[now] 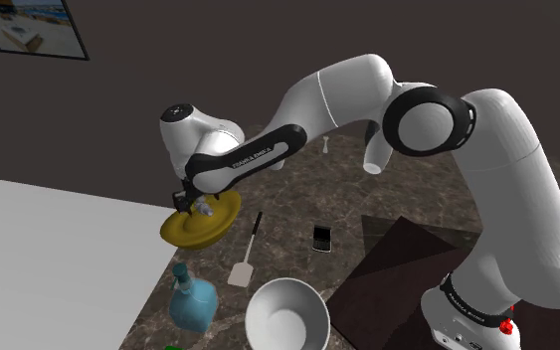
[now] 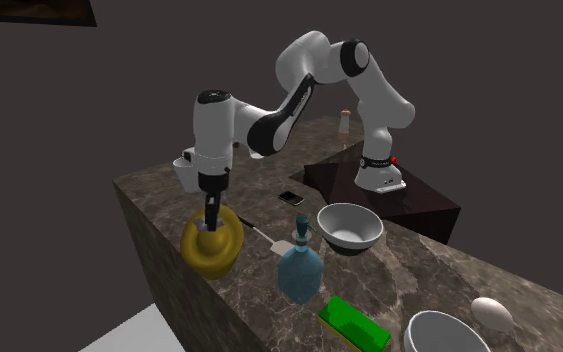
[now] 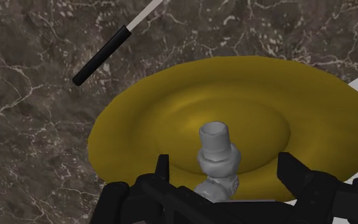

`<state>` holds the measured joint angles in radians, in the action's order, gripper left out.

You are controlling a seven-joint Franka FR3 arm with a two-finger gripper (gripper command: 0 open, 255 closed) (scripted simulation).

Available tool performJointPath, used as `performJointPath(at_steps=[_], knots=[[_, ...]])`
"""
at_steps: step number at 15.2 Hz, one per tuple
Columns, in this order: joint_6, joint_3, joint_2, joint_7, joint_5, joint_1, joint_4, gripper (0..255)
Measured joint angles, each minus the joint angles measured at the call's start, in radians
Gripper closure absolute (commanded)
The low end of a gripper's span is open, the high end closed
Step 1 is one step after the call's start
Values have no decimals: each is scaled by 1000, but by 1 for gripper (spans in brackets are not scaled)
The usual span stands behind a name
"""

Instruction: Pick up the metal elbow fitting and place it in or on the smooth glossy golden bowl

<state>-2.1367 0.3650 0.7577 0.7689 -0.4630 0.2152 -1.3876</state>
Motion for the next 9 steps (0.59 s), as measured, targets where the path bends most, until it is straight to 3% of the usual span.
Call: performJointPath(at_steps=[9], knots=[[52,15,-49,-9,18,-2,4,0]])
